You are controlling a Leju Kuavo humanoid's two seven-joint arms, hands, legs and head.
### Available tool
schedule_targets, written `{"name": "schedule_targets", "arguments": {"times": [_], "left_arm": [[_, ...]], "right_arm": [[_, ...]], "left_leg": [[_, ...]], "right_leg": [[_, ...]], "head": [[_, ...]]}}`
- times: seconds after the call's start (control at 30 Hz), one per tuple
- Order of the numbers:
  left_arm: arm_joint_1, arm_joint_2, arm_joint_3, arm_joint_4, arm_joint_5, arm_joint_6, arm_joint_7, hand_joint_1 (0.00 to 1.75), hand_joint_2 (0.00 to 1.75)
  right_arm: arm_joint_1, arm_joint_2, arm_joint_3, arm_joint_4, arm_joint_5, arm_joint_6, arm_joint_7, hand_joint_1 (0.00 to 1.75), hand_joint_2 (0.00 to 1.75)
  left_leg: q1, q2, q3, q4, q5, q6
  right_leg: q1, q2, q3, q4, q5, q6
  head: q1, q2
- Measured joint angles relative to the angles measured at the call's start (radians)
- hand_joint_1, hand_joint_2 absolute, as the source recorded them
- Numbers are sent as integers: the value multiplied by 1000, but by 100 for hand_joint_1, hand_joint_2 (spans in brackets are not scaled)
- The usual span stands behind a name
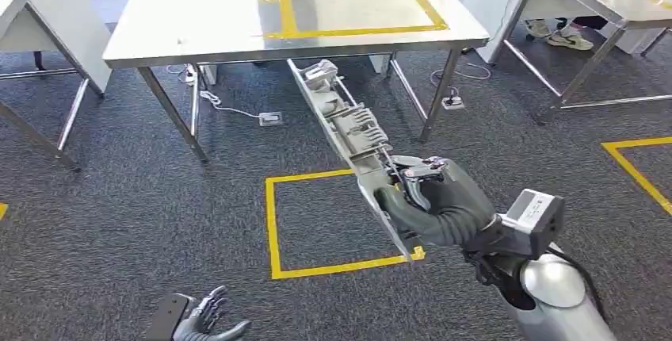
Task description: Take the parts from the cabinet and place them on the table.
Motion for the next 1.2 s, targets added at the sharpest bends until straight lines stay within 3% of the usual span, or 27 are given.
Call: {"name": "schedule_targets", "arguments": {"times": [0.27, 0.33, 0.37, 0.4, 0.5, 0.53, 0.57, 0.6, 0.67, 0.7, 0.73, 0.83, 0.9, 0.93, 0.97, 1.03, 1.07, 1.1, 1.2], "left_arm": [[0, -1, 0, 0, -10, 0, 0, 0, 175], [-1, -1, 0, 0, -13, 0, 0, 0, 175], [-1, -2, 0, -2, -16, 0, 0, 0, 175], [-1, -3, 0, -3, -17, 0, 0, 0, 175], [-1, -5, 0, -3, -17, 0, 0, 0, 175], [-1, -5, 0, -3, -17, 0, 0, 0, 175], [-1, -5, 0, -3, -17, 0, 0, 0, 175], [-1, -6, 0, -3, -17, 0, 0, 0, 175], [-1, -8, 0, -3, -18, 0, 0, 0, 175], [-1, -8, 0, -3, -18, 0, 0, 0, 175], [-2, -8, 0, -3, -18, 0, 0, 0, 175], [-2, -8, 0, -4, -18, 0, -3, 0, 175], [-4, -8, 1, -6, -18, 0, -3, 0, 175], [-5, -8, 1, -6, -18, 0, -4, 0, 175], [-5, -8, 1, -6, -18, 0, -4, 0, 175], [0, -8, 1, -5, -18, 0, -4, 0, 175], [2, -8, 2, -5, -18, 0, -4, 0, 175], [3, -8, 2, -5, -18, 0, -4, 0, 175], [3, -7, 9, -5, -18, 0, -4, 0, 175]], "right_arm": [[5, 0, 0, -2, 3, 6, 0, 175, 175], [6, 0, 0, -11, 8, 6, 2, 175, 175], [6, 0, 0, -17, 9, 6, 2, 175, 175], [6, 0, -2, -21, 9, 6, 2, 175, 175], [9, 0, -2, -24, 10, 6, 2, 175, 175], [11, 0, -2, -24, 10, 6, 2, 175, 175], [12, -1, -2, -24, 10, 6, 2, 175, 175], [12, -2, -3, -24, 10, 6, 3, 175, 175], [12, -2, -3, -24, 11, 6, 4, 175, 175], [10, -2, -3, -24, 11, 6, 3, 175, 175], [11, -2, -3, -25, 12, 6, 4, 175, 175], [12, -4, -3, -28, 12, 6, 3, 175, 175], [12, -4, -3, -31, 12, 9, 4, 175, 175], [11, -4, -3, -31, 12, 9, 4, 175, 175], [11, -4, -3, -31, 12, 9, 3, 175, 175], [12, -4, -3, -31, 12, 9, 3, 175, 175], [12, -4, -3, -31, 12, 9, 3, 175, 175], [13, -4, -3, -31, 12, 9, 4, 175, 175], [12, -4, -3, -31, 12, 9, 3, 175, 175]], "left_leg": [[-9, 0, -2, 5, -4, 7], [-11, 0, -1, 2, -5, 14], [1, 3, 9, -15, 4, 23], [0, 5, 14, -20, 4, 26], [0, 11, 16, -20, 2, 32], [-1, 12, 16, -19, 0, 31], [0, 12, 17, -18, -3, 28], [1, 12, 20, -17, -6, 25], [4, 11, 26, -8, -17, 16], [3, 11, 26, -1, -23, 8], [-5, 11, 21, 7, -31, -2], [0, 12, 31, -4, -37, -20], [3, 12, 29, 21, -52, -34], [4, 13, 8, 63, -71, -37], [6, 13, -38, 148, -107, -42], [7, 12, -129, 297, -149, -47], [7, 12, -152, 317, -135, -46], [7, 12, -150, 293, -101, -44], [5, 12, -57, 46, 60, -27]], "right_leg": [[-9, 0, 0, -2, 2, 8], [-11, 0, 2, -6, 1, 15], [-10, 0, 3, -1, -3, 18], [-7, -5, -5, 24, -17, 17], [-7, -7, -120, 246, -126, 17], [-7, -7, -153, 304, -139, 17], [-7, -7, -159, 305, -123, 17], [-8, -9, -141, 264, -89, 17], [-12, -15, -58, 92, 5, 16], [-13, -22, -30, 26, 16, 18], [-5, -17, -27, 21, 1, 7], [-1, -14, -27, 26, -7, -17], [-9, -13, -9, 19, -11, -31], [-9, -15, -4, 19, -15, -37], [-9, -15, 3, 19, -21, -41], [-8, -14, 15, 19, -33, -43], [-8, -13, 23, 19, -41, -42], [-8, -11, 33, 19, -48, -41], [-8, -9, 73, 18, -77, -33]], "head": [[0, 0], [0, 0], [0, 0], [0, 0], [2, 0], [2, 0], [2, 0], [2, 0], [2, 0], [2, 0], [2, 0], [2, 0], [0, 0], [-3, 0], [-3, 0], [-3, 0], [-3, 0], [-3, 0], [-3, 0]]}}
